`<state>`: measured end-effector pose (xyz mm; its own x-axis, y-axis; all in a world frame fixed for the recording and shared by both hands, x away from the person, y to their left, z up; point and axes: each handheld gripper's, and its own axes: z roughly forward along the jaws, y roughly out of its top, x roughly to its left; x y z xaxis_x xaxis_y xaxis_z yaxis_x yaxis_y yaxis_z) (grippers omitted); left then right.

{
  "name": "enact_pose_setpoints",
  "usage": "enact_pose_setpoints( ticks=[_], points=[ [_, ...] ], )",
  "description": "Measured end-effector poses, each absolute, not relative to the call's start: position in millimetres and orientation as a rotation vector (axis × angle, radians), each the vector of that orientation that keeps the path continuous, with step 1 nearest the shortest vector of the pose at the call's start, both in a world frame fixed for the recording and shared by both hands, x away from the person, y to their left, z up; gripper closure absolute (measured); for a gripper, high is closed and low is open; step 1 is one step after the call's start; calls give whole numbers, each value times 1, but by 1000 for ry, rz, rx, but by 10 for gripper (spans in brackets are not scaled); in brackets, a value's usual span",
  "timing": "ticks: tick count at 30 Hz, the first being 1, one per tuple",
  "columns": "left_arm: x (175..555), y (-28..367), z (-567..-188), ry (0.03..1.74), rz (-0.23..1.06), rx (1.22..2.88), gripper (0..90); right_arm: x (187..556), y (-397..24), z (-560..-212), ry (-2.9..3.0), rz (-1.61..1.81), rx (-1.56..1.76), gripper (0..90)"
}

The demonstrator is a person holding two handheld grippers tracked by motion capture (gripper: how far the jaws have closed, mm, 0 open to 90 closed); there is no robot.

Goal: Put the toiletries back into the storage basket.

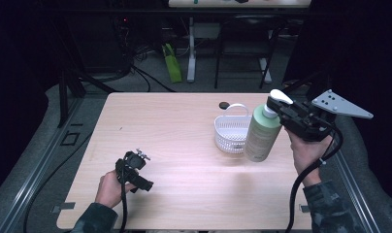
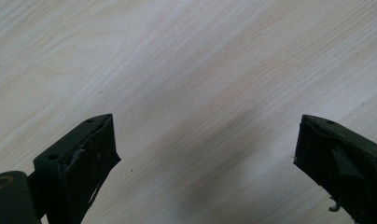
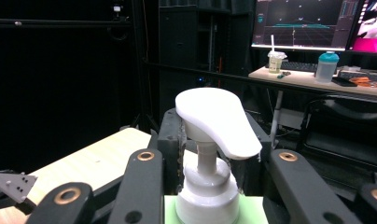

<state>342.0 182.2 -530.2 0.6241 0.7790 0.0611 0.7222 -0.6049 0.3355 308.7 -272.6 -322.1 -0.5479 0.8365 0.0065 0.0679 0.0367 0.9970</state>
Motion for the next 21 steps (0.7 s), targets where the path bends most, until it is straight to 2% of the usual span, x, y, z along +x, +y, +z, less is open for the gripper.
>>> enact_pose_setpoints(
  ticks=[21],
  points=[
    [342, 181, -531, 1206, 295, 2588, 50, 324, -278, -299, 1657, 1549, 910, 679]
  ],
)
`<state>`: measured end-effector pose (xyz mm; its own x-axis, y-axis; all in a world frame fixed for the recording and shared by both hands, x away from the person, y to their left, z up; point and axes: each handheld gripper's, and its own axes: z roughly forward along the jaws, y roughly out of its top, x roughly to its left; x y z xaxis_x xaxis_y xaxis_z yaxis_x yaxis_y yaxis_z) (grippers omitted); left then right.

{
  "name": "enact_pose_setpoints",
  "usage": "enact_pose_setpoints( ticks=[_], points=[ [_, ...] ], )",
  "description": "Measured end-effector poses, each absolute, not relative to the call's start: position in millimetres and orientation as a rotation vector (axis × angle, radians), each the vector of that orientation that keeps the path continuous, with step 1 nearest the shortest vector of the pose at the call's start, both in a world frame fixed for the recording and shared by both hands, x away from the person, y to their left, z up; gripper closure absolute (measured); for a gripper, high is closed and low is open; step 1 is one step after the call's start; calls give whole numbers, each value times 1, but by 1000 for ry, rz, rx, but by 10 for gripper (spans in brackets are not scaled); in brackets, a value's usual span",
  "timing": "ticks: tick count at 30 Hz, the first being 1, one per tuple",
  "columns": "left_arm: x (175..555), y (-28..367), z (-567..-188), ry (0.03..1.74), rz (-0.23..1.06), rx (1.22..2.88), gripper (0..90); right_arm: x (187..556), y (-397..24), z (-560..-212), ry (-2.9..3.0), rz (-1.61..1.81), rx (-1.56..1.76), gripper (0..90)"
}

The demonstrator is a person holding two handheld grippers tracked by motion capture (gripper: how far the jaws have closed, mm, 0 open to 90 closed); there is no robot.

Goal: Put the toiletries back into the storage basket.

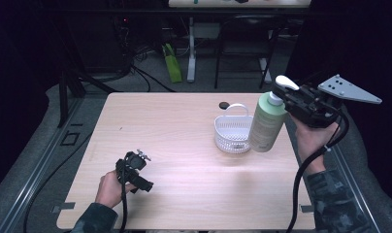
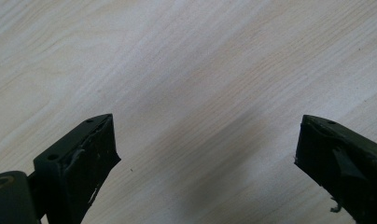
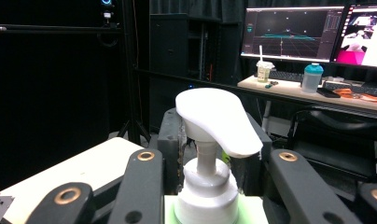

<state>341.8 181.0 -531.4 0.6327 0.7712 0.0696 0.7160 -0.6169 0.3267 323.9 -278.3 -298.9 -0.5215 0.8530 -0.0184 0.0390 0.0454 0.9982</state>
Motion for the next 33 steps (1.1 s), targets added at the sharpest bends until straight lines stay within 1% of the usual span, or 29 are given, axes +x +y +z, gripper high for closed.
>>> enact_pose_setpoints(
  ticks=[33],
  points=[
    [342, 181, -533, 1207, 294, 2589, 47, 363, -264, -291, 1651, 1529, 920, 680]
  ],
)
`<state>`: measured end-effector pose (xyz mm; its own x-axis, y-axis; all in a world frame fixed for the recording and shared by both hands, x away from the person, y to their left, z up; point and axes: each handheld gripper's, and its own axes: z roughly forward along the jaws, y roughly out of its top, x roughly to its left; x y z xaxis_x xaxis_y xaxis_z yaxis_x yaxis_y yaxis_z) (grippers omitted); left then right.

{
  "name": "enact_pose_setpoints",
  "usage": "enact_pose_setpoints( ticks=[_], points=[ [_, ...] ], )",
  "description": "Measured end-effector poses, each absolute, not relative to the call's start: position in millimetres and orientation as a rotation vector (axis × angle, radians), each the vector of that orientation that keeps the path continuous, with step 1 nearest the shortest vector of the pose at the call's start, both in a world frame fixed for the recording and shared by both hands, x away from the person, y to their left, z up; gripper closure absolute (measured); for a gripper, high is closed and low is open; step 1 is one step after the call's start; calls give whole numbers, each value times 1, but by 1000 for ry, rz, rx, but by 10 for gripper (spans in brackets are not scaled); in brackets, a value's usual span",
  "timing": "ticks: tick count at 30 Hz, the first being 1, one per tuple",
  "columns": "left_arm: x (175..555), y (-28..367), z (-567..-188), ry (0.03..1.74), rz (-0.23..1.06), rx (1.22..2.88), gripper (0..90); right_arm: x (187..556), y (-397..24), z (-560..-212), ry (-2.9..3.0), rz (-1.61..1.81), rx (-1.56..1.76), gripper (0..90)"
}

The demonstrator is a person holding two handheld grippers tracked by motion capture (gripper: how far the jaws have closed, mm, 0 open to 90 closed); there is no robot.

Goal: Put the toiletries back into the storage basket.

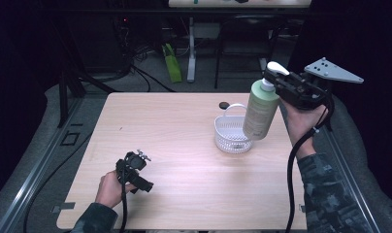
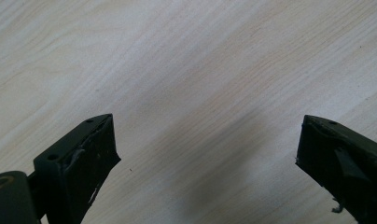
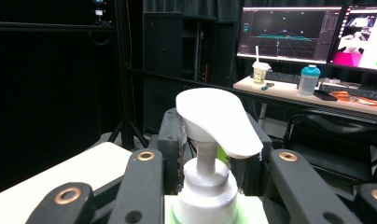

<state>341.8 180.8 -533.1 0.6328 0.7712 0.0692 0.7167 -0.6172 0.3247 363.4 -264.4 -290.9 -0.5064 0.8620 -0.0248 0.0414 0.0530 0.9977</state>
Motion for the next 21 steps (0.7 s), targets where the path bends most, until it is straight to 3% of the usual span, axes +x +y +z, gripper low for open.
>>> enact_pose_setpoints(
  ticks=[21],
  points=[
    [342, 181, -533, 1201, 285, 2590, 46, 390, -250, -298, 1659, 1515, 953, 680]
  ],
)
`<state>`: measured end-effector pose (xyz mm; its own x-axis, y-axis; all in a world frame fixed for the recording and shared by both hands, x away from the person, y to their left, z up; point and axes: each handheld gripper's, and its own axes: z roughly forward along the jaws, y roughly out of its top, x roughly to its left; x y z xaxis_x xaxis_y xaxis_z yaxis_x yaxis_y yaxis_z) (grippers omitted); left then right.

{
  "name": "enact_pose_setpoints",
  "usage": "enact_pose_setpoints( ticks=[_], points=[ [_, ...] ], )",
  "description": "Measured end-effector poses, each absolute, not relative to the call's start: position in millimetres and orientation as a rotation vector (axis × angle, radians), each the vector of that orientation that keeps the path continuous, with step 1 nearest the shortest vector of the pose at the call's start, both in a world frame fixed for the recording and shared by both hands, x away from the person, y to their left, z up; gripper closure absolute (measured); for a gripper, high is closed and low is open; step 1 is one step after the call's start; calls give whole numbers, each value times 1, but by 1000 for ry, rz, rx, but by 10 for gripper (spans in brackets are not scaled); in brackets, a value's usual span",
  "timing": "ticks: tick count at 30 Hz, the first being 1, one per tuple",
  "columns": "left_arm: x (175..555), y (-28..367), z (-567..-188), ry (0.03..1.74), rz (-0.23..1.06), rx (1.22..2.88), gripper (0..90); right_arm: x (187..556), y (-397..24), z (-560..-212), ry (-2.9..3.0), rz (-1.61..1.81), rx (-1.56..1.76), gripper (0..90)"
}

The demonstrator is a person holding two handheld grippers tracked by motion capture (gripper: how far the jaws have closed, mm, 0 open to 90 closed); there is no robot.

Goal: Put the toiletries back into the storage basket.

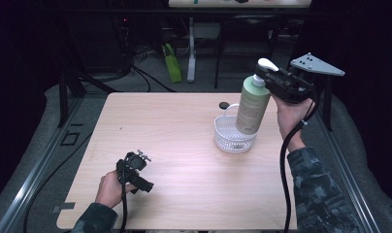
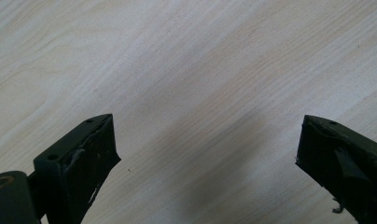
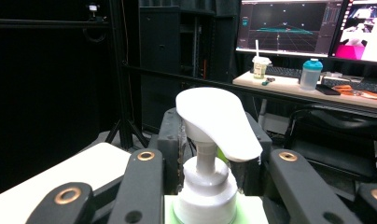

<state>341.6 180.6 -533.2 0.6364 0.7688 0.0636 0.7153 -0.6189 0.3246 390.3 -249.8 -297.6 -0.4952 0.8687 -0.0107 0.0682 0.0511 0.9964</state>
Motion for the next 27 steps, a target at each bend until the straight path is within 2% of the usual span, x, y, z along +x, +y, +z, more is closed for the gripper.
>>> enact_pose_setpoints(
  ticks=[27],
  points=[
    [342, 181, -533, 1197, 281, 2596, 47, 418, -234, -312, 1688, 1486, 1000, 679]
  ],
)
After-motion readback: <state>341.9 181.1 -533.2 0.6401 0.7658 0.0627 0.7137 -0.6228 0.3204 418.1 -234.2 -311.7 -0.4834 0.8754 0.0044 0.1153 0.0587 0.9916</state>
